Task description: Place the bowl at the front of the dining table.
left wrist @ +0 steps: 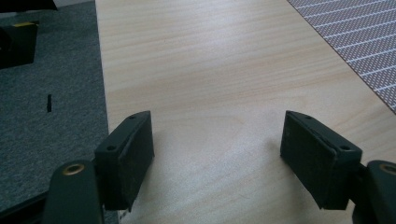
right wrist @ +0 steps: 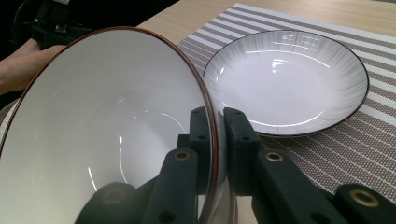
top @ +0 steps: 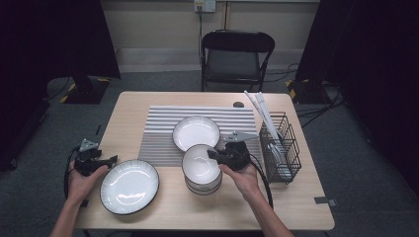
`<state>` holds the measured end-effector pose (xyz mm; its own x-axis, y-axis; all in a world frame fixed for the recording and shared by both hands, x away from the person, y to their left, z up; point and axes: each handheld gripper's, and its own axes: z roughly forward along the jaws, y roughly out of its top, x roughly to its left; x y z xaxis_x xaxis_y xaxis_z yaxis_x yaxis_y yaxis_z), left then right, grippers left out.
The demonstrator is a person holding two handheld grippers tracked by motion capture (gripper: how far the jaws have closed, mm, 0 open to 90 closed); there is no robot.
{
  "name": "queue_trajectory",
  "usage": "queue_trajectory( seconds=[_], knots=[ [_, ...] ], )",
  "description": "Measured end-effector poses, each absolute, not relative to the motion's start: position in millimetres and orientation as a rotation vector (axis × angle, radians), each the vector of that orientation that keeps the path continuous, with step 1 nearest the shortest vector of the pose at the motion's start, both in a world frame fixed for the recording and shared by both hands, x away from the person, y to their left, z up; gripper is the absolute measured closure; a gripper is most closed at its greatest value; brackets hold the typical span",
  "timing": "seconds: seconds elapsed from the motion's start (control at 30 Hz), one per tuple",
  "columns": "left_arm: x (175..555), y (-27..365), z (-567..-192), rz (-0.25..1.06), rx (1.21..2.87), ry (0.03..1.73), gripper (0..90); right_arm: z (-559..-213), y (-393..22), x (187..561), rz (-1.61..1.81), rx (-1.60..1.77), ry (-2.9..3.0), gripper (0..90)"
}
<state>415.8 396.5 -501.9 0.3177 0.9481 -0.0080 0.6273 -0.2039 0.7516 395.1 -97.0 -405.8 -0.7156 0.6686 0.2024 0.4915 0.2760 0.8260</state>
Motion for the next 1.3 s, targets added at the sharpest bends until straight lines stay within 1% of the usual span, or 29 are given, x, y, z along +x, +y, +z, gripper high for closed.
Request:
queue_trajectory(
  seconds=[0.3, 1.3],
  knots=[
    [417, 396, -502, 0.621, 1.92, 1.394, 23.3, -402, -96, 397, 1.429, 1.102, 2.355, 82.8],
    [417, 396, -502, 0.62, 1.921, 1.394, 23.0, -383, -88, 419, 1.427, 1.129, 2.297, 82.9]
  ],
)
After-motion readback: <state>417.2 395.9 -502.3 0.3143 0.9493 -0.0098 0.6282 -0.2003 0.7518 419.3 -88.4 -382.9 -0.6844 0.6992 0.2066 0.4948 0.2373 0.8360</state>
